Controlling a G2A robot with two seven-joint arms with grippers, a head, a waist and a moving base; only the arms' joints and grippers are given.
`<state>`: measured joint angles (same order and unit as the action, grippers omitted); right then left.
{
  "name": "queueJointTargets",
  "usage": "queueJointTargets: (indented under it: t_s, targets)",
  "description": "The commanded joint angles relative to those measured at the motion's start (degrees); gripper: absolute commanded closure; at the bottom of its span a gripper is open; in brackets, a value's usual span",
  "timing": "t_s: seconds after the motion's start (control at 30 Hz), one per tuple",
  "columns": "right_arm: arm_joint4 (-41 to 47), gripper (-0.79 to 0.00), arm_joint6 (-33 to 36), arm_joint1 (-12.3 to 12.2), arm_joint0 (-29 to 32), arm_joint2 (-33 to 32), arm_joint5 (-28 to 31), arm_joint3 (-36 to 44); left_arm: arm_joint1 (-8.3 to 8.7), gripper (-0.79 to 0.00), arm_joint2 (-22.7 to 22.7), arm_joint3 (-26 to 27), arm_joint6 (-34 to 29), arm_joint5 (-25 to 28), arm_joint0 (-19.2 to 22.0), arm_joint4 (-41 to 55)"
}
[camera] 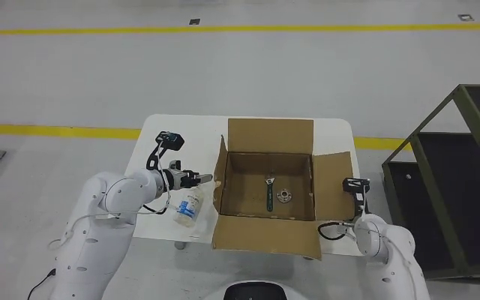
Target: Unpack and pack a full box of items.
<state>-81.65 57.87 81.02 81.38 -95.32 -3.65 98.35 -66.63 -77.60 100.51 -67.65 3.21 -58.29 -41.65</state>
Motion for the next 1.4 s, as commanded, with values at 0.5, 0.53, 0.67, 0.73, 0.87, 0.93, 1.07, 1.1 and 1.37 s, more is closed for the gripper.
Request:
queueJointTargets:
  t_s: [0.5,0.53,0.67,0.73,0.87,0.93,1.07,1.1,1.37]
  targets:
    - [-1.40,0.000,-0.84,-0.38,-0.40,2.49,-0.82,-4.31,0.00,-0.785,0.00,0.00,0.00,0.00,0.00,0.00]
    - [-1.39,0.000,-0.89,-0.41,-0.51,2.59,-0.92,-4.57,0.00,-0.785,0.00,0.00,0.00,0.00,0.00,0.00]
    - [-1.61,-0.089,-0.95,-0.51,-0.75,2.85,-1.07,-5.45,0.00,-0.785,0.00,0.00,0.00,0.00,0.00,0.00]
    - [-1.50,-0.188,-1.06,-0.54,-0.86,2.95,-1.28,-5.79,0.00,-0.785,0.00,0.00,0.00,0.00,0.00,0.00]
    - [-1.66,-0.302,-1.18,-0.61,-1.06,3.35,-1.62,-6.33,0.00,-0.785,0.00,0.00,0.00,0.00,0.00,0.00]
    - [-1.66,-0.382,-1.25,-0.66,-1.18,3.42,-1.84,-6.30,0.00,-0.785,0.00,0.00,0.00,0.00,0.00,0.00]
    - [-1.61,-0.505,-1.06,-0.77,-1.25,3.33,-2.08,-4.46,0.00,-0.785,0.00,0.00,0.00,0.00,0.00,0.00]
    - [-1.14,-0.536,-1.14,-0.79,-1.17,3.14,-2.16,-3.77,0.00,-0.785,0.00,0.00,0.00,0.00,0.00,0.00]
    - [1.21,-0.514,-1.76,-1.14,0.17,0.59,-2.70,4.76,0.00,-0.785,0.00,0.00,0.00,0.00,0.00,0.00]
